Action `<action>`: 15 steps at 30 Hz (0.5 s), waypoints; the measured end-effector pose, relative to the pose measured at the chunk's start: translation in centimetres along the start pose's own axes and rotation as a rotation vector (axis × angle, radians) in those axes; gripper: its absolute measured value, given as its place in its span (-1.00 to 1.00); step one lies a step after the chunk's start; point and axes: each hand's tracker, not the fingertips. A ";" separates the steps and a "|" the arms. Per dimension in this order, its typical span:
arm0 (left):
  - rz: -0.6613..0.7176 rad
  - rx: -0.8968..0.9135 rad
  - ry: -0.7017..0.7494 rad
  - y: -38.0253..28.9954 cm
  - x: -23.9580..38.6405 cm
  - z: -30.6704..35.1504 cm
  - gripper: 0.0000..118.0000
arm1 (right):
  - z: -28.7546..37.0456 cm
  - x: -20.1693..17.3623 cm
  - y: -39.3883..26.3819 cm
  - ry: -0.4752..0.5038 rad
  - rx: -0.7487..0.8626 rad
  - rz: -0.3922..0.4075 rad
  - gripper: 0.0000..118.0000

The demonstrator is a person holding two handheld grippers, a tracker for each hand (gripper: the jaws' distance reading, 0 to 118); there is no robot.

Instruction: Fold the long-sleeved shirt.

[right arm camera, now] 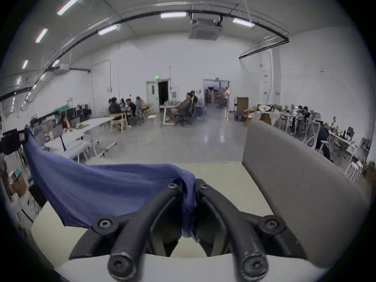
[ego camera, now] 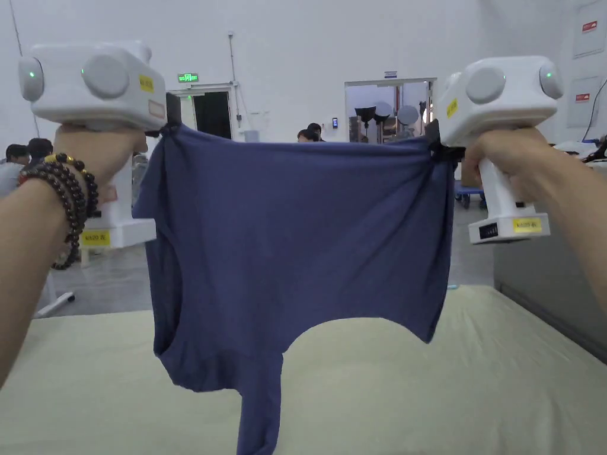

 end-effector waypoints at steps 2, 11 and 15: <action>-0.014 -0.050 -0.039 -4.1 -0.3 -1.0 -1.00 | -2.1 -0.1 -3.5 -0.014 -0.063 0.029 -0.89; 0.102 -0.416 0.002 -26.7 -0.5 -5.3 -1.00 | -10.4 -1.5 -24.1 0.009 -0.366 0.058 -0.89; 0.134 -0.478 0.019 -31.3 -0.9 -5.7 -1.00 | -12.2 -1.2 -28.7 0.014 -0.406 0.032 -0.89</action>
